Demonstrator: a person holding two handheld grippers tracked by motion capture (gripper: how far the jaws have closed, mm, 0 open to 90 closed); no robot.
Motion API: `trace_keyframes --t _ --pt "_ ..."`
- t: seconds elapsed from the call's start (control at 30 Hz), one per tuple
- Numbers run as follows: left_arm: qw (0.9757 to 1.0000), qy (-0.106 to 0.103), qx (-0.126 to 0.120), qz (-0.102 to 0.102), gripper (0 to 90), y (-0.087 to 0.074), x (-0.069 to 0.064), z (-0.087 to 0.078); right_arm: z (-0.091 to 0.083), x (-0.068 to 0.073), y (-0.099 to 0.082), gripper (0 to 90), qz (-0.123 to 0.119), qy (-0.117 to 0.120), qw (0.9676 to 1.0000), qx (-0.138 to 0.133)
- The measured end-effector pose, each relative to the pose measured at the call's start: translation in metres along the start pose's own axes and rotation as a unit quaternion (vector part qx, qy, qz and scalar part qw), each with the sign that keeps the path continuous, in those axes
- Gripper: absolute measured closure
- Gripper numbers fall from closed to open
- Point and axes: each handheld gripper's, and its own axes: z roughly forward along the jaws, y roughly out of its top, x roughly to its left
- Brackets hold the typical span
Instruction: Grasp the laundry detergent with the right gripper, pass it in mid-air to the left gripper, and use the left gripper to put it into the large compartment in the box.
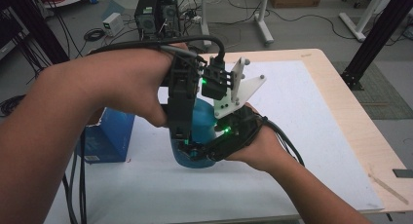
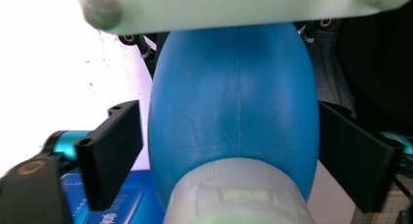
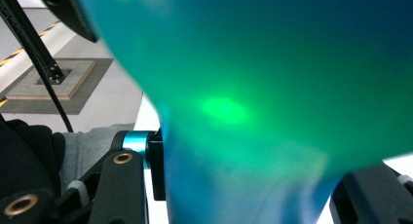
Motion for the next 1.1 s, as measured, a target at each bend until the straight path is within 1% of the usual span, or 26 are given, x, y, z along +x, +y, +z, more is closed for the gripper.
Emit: trace_keyframes --t 0.2,0.23,0.33,0.37,0.6,0.63,0.7,0.83,0.9,0.97,1.1 --pt "1.0000 0.003 0.004 -0.001 16.6 0.0006 0.0002 0.0013 0.0006 -0.0007 0.0000 45.7 0.000 0.000 1.0000 -0.002" --pt "1.0000 0.003 0.005 0.000 18.2 0.0008 0.0002 0.0015 0.0007 -0.0018 -0.0002 45.7 -0.002 -0.003 1.0000 -0.003" --pt "1.0000 0.006 0.004 0.004 19.2 0.0010 0.0003 0.0010 0.0008 -0.0018 -0.0002 45.7 -0.002 -0.003 1.0000 -0.003" --pt "1.0000 0.005 0.003 0.003 21.9 0.0008 0.0003 0.0010 0.0008 -0.0002 0.0002 45.7 0.006 0.003 1.0000 -0.004" --pt "1.0000 0.006 0.005 0.002 22.2 0.0013 0.0003 0.0021 0.0005 -0.0004 0.0004 45.7 0.007 0.003 1.0000 -0.004" --pt "1.0000 0.006 0.005 0.002 22.8 0.0013 0.0003 0.0021 0.0005 -0.0005 0.0004 45.7 0.007 0.002 1.0000 -0.003" --pt "1.0000 0.000 0.008 0.005 26.8 0.0016 0.0008 0.0025 0.0004 -0.0007 0.0003 45.7 0.010 0.001 0.9999 -0.003" --pt "1.0000 -0.002 0.006 0.002 26.9 0.0016 0.0008 0.0036 0.0001 -0.0008 0.0003 45.7 0.008 0.001 1.0000 -0.003" --pt "1.0000 -0.002 0.005 0.003 28.9 0.0017 0.0006 0.0035 0.0007 -0.0008 0.0002 45.7 0.008 0.001 1.0000 -0.003" --pt "1.0000 -0.003 0.006 0.003 28.9 0.0019 0.0007 0.0040 0.0015 -0.0006 0.0003 45.7 0.009 0.001 1.0000 -0.003" --pt "1.0000 0.004 0.007 -0.003 28.9 0.0011 0.0007 0.0045 0.0028 -0.0006 0.0003 45.6 0.009 0.003 0.9999 -0.004"
